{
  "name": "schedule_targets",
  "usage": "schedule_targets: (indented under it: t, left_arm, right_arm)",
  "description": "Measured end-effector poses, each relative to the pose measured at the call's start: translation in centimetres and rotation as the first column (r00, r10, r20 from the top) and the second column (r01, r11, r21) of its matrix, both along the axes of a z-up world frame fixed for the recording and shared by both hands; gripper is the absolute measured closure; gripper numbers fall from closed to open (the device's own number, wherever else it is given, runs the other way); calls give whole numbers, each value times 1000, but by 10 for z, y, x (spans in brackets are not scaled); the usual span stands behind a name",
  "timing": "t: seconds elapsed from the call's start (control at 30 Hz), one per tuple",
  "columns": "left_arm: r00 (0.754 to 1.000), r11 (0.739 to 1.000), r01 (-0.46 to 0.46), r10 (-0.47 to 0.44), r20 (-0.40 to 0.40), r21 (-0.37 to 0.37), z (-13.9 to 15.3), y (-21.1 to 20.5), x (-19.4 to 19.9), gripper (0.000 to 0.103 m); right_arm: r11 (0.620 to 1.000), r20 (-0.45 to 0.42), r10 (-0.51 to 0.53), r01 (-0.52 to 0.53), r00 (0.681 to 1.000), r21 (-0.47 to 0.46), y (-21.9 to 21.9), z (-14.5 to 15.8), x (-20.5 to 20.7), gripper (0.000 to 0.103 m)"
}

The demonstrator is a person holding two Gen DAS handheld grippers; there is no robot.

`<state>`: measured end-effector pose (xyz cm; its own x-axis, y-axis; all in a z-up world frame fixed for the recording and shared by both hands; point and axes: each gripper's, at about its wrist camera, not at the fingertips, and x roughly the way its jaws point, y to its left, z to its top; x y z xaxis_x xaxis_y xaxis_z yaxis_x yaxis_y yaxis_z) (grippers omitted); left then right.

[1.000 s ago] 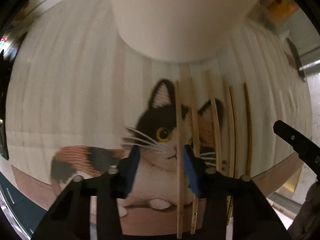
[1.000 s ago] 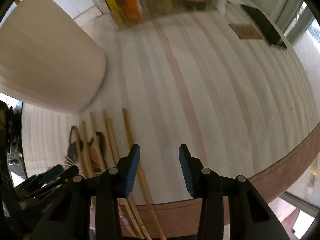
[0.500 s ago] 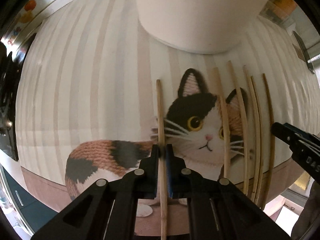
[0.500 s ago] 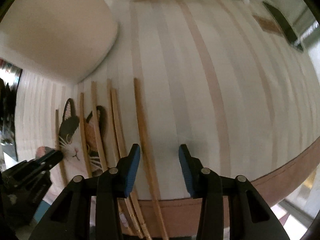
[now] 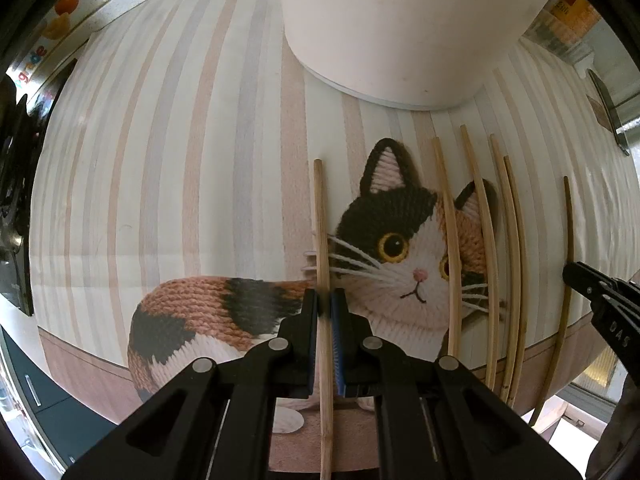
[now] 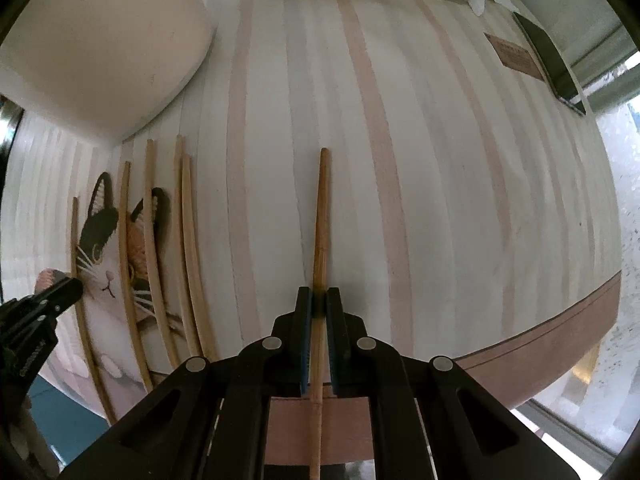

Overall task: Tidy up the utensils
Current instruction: 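Return the left tool to the mat and grasp a chopstick while the right tool grasps another, then lift the left tool's chopstick to the holder while the right tool carries its chopstick there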

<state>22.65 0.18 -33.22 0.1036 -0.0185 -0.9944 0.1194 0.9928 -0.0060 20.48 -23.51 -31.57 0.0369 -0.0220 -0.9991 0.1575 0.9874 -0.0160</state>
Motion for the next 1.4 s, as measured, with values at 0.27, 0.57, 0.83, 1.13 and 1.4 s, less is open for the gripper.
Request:
schedule_targets:
  t: [0.27, 0.57, 0.83, 1.13, 1.4]
  left_arm:
    - [1000, 1000, -6, 6, 2, 3, 3, -5, 1, 98]
    - [998, 996, 25, -30, 59, 88, 2, -24, -8, 99]
    - [977, 995, 33, -51, 208, 89, 54, -32, -16, 99]
    - [911, 1000, 19, -13, 413, -11, 164, -20, -19, 99]
    - [821, 986, 48, 53, 568, -161, 274, -11, -13, 99]
  right_arm:
    - [1000, -12, 10, -10, 1000, -9, 6, -3, 4, 95]
    - [1000, -10, -20, 20, 1000, -17, 20, -18, 20, 96]
    - [1000, 125, -27, 29, 992, -9, 10, 18, 16, 96]
    - [999, 303, -39, 30, 952, 34, -1, 94, 25, 96]
    - [989, 514, -90, 17, 853, 145, -4, 201, 45, 96]
